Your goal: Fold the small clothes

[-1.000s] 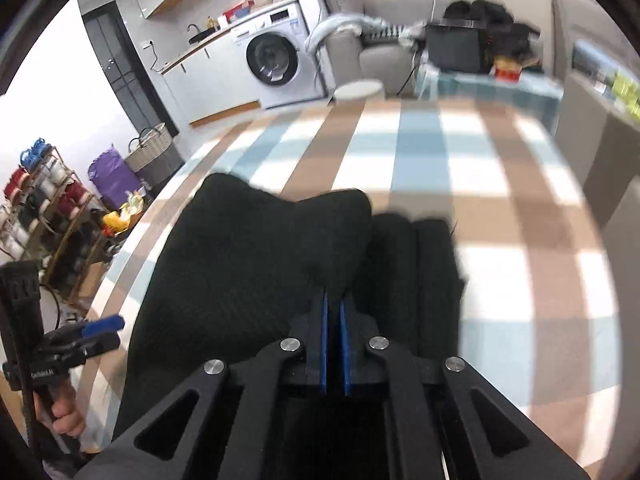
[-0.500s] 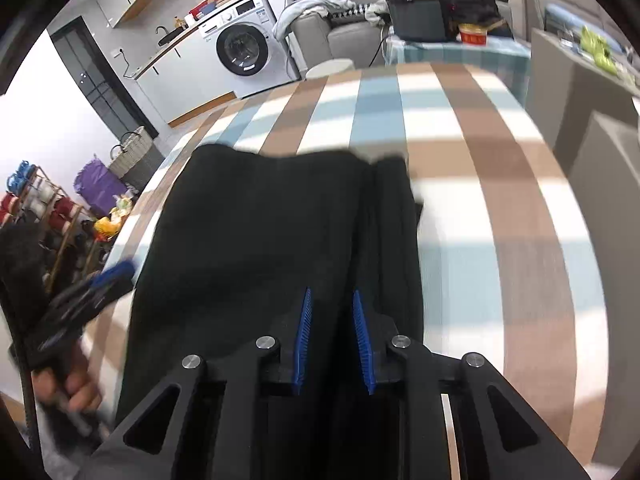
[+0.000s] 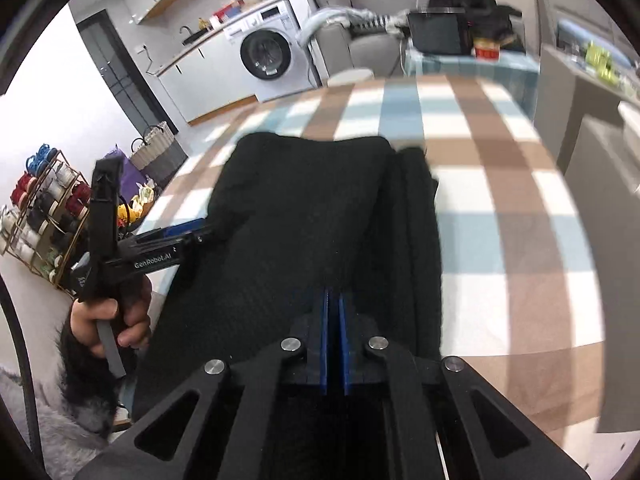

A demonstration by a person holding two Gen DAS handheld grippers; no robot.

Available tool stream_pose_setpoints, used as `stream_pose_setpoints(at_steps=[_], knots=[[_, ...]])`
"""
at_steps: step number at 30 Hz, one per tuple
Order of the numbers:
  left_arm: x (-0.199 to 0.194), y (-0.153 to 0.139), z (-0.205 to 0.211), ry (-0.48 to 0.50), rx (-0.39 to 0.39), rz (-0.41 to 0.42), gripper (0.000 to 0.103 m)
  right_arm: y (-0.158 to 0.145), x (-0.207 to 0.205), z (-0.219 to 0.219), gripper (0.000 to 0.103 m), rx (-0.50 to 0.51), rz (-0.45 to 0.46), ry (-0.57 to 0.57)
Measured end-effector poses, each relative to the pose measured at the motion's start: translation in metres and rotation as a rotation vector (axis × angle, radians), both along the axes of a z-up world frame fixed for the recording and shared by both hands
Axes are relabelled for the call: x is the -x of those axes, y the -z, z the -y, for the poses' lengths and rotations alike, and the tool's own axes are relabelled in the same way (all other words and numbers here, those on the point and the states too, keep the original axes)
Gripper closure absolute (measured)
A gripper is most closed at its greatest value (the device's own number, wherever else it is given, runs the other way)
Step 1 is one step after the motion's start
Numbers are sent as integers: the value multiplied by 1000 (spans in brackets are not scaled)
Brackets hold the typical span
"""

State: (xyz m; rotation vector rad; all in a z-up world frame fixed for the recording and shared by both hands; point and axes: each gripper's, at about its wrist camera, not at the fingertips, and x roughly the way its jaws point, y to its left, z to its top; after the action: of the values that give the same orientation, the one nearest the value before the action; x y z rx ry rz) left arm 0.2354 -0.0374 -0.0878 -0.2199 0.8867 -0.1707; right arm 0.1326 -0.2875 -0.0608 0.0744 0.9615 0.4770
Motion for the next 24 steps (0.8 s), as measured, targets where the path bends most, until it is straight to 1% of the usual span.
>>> stream_pose_setpoints(at_steps=[2, 3, 4, 5, 6, 7, 8, 10, 11, 14, 15, 16, 17, 19, 20, 21, 22, 23, 24], knots=[[9, -6, -3, -11, 9, 9, 38, 4, 1, 3, 97, 38, -2, 18], [13, -8, -4, -13, 15, 11, 38, 12, 0, 6, 96, 67, -16, 37], [18, -11, -5, -15, 20, 13, 38, 19, -1, 12, 96, 75, -48, 59], [23, -14, -7, -15, 25, 16, 38, 24, -2, 19, 96, 42, -91, 68], [27, -17, -7, -12, 29, 19, 38, 26, 0, 28, 96, -17, -118, 68], [32, -19, -9, -7, 35, 24, 38, 24, 7, 35, 89, -72, -124, 55], [39, -21, -9, -3, 41, 27, 38, 22, 13, 39, 78, -97, -122, 40], [53, -24, -10, 5, 49, 26, 38, 18, 31, 43, 66, -119, -111, 4], [58, -24, -9, 8, 54, 24, 38, 18, 39, 42, 66, -112, -111, -18], [72, -21, -5, 17, 71, 9, 38, 29, 52, 30, 67, -42, -126, -58], [75, -19, -3, 22, 77, 2, 38, 35, 53, 26, 71, -22, -129, -61], [78, -18, -1, 25, 83, -6, 38, 37, 53, 23, 89, -31, -127, -67], [80, -17, 1, 24, 85, -11, 38, 31, 56, 19, 94, -40, -102, -82], [85, -17, 4, 29, 85, -13, 38, 13, 65, 13, 95, -9, -5, -94], [88, -18, 6, 36, 84, -11, 38, 3, 69, 14, 95, -17, 22, -86], [90, -18, 7, 40, 81, -9, 38, -4, 69, 18, 95, -1, 32, -62], [93, -19, 9, 45, 79, -6, 38, -3, 68, 20, 95, 34, 24, -49], [96, -18, 12, 52, 77, -3, 38, 7, 66, 23, 95, 87, -7, -24], [97, -17, 13, 54, 72, -5, 38, 17, 63, 26, 95, 105, -44, -6]])
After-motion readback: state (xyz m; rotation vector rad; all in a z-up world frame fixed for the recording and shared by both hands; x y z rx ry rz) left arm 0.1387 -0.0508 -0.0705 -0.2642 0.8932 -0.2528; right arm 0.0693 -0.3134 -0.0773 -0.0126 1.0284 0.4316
